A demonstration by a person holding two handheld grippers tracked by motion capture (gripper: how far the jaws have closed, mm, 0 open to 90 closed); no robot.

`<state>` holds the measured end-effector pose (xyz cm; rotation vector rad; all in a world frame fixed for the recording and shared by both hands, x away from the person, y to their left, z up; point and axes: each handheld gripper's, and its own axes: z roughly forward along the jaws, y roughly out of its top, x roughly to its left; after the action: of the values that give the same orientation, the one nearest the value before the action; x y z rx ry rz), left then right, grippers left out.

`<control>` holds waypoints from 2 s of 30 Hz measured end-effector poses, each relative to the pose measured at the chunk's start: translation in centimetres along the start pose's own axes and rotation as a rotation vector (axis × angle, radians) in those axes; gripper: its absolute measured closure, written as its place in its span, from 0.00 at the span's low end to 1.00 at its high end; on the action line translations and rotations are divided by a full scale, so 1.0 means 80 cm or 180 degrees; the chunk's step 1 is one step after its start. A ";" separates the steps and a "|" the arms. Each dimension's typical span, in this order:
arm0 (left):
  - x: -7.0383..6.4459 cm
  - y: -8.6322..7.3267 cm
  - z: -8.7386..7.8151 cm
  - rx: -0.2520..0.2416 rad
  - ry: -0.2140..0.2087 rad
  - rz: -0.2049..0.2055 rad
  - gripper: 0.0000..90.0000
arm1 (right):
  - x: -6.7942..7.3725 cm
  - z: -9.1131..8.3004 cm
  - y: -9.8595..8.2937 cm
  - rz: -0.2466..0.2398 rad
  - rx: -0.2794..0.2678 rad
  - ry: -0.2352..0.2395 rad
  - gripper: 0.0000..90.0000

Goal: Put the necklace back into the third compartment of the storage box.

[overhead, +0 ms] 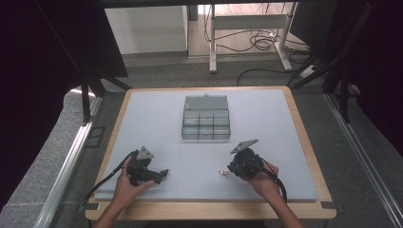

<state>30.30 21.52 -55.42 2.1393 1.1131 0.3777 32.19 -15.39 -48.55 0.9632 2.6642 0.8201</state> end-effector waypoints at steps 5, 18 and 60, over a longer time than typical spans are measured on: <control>0.000 0.000 0.000 0.0002 -0.0001 0.0000 0.01 | 0.000 -0.007 0.003 0.0019 -0.0098 -0.0001 0.87; 0.000 0.000 0.000 -0.0002 -0.0002 -0.0006 0.01 | -0.002 -0.021 0.010 0.0084 -0.0231 0.0037 0.87; 0.000 0.000 0.000 0.0002 -0.0001 -0.0010 0.01 | -0.014 -0.104 0.068 0.0146 -0.0885 0.0098 0.87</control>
<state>30.29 21.50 -55.40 2.1377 1.1164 0.3755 33.02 -16.23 -38.62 0.9494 2.4719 1.1857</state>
